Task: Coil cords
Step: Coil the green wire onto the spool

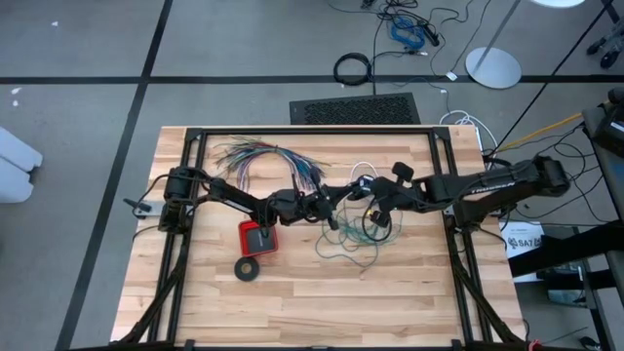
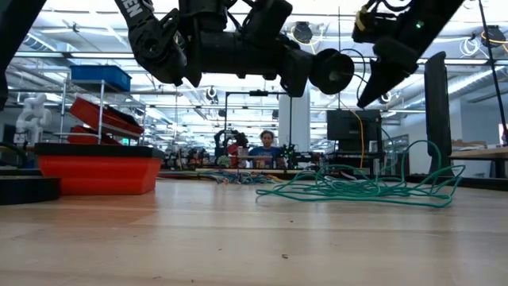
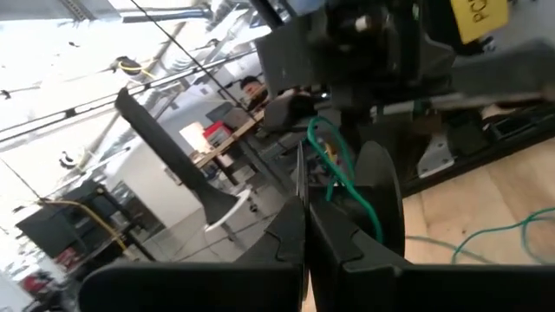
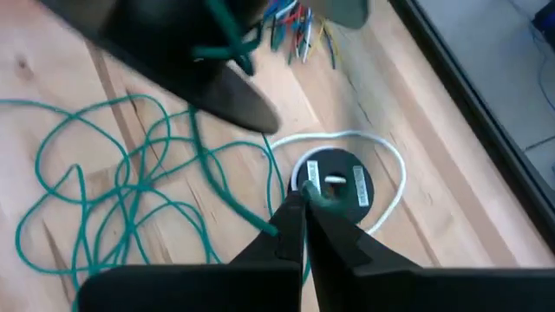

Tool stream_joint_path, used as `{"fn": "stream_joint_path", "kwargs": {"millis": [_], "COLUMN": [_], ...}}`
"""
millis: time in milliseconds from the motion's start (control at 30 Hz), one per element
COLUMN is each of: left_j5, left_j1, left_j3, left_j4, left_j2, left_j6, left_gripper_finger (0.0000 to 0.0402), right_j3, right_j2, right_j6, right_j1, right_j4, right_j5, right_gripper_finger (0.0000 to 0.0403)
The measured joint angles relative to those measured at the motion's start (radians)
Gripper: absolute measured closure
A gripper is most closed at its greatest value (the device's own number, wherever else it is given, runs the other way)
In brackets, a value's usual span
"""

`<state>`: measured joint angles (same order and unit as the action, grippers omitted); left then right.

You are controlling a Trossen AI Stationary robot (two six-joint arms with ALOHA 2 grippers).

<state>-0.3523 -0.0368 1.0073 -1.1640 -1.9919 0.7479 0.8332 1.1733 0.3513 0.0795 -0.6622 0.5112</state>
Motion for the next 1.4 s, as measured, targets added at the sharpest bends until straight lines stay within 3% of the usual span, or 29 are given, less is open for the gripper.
{"fn": "stream_joint_path", "kwargs": {"millis": [333, 700, 900, 1067, 1400], "left_j5": [0.1, 0.122, 0.117, 0.133, 0.14], "left_j1": [0.003, 0.007, 0.045, 0.083, 0.092], "left_j3": [0.0, 0.0, 0.004, 0.004, 0.005], "left_j4": [-0.004, -0.033, -0.052, -0.058, -0.058], "left_j2": [0.011, 0.041, 0.041, 0.041, 0.041], "left_j6": [-0.115, -0.169, -0.279, -0.375, -0.394], "left_gripper_finger": [0.0401, 0.0401, 0.0402, 0.0402, 0.0401], "right_j3": [-0.173, -0.296, -0.322, -0.324, -0.324], "right_j2": [-0.084, -0.085, -0.084, -0.085, -0.087], "right_j6": [-0.082, -0.125, -0.154, -0.136, -0.127], "right_j1": [-0.066, -0.131, -0.131, -0.126, -0.076], "right_j4": [0.243, 0.52, 0.704, 0.698, 0.692], "right_j5": [-0.005, -0.099, -0.124, -0.118, -0.043], "right_gripper_finger": [0.0403, 0.0403, 0.0403, 0.0398, 0.0354]}}
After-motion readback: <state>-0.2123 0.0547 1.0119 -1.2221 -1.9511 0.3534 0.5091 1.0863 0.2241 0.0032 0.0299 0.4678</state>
